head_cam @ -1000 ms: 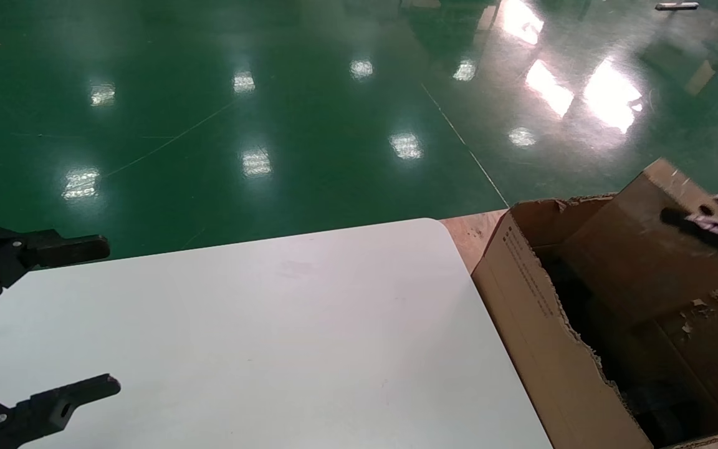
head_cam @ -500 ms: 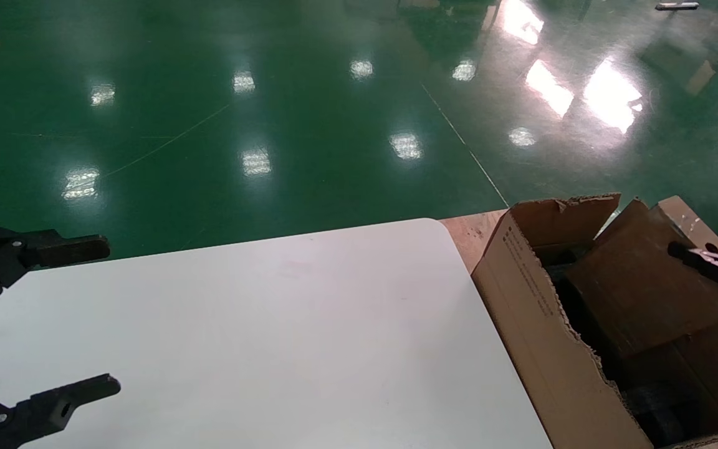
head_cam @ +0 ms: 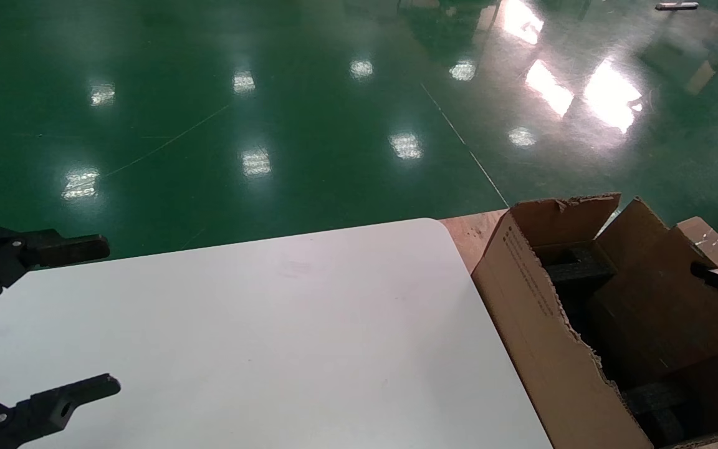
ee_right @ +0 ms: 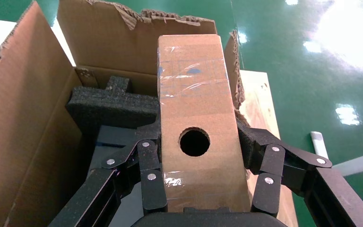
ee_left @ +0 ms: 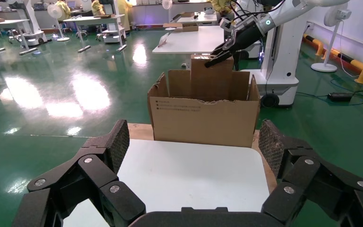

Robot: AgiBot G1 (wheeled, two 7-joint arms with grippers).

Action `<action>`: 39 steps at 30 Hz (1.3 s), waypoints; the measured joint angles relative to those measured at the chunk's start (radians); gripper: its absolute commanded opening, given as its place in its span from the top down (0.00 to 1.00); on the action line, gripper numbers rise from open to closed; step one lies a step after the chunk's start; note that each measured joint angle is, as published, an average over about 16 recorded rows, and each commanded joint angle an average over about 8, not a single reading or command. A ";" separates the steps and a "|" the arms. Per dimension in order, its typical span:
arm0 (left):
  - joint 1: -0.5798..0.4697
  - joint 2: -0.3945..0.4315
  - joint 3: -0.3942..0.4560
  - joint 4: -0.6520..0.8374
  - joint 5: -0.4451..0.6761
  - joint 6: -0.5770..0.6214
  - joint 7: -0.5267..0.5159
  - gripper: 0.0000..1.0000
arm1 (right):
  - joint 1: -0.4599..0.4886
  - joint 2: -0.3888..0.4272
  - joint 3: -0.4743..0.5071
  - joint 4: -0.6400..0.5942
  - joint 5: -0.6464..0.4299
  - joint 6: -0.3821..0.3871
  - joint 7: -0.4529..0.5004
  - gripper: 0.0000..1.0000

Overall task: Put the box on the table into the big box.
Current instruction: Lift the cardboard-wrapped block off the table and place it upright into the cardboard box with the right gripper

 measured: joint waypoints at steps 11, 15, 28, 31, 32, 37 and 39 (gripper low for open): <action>0.000 0.000 0.000 0.000 0.000 0.000 0.000 0.00 | -0.007 -0.029 -0.002 -0.041 -0.004 0.026 -0.010 1.00; 0.000 0.000 0.001 0.000 0.000 0.000 0.000 0.00 | -0.007 -0.044 -0.005 -0.060 -0.008 0.032 -0.010 1.00; 0.000 0.000 0.001 0.000 -0.001 0.000 0.001 0.00 | 0.008 -0.099 -0.021 -0.154 -0.025 0.051 0.009 1.00; 0.000 0.000 0.001 0.000 -0.001 -0.001 0.001 0.00 | 0.013 -0.112 -0.024 -0.181 -0.029 0.053 0.014 1.00; 0.000 0.000 0.001 0.000 -0.001 -0.001 0.001 0.00 | 0.014 -0.115 -0.025 -0.189 -0.030 0.053 0.015 1.00; 0.000 -0.001 0.001 0.000 -0.001 -0.001 0.001 0.00 | 0.023 -0.133 -0.031 -0.229 -0.034 0.050 0.016 1.00; 0.000 -0.001 0.001 0.000 -0.001 -0.001 0.001 0.00 | 0.025 -0.139 -0.034 -0.243 -0.036 0.048 0.015 1.00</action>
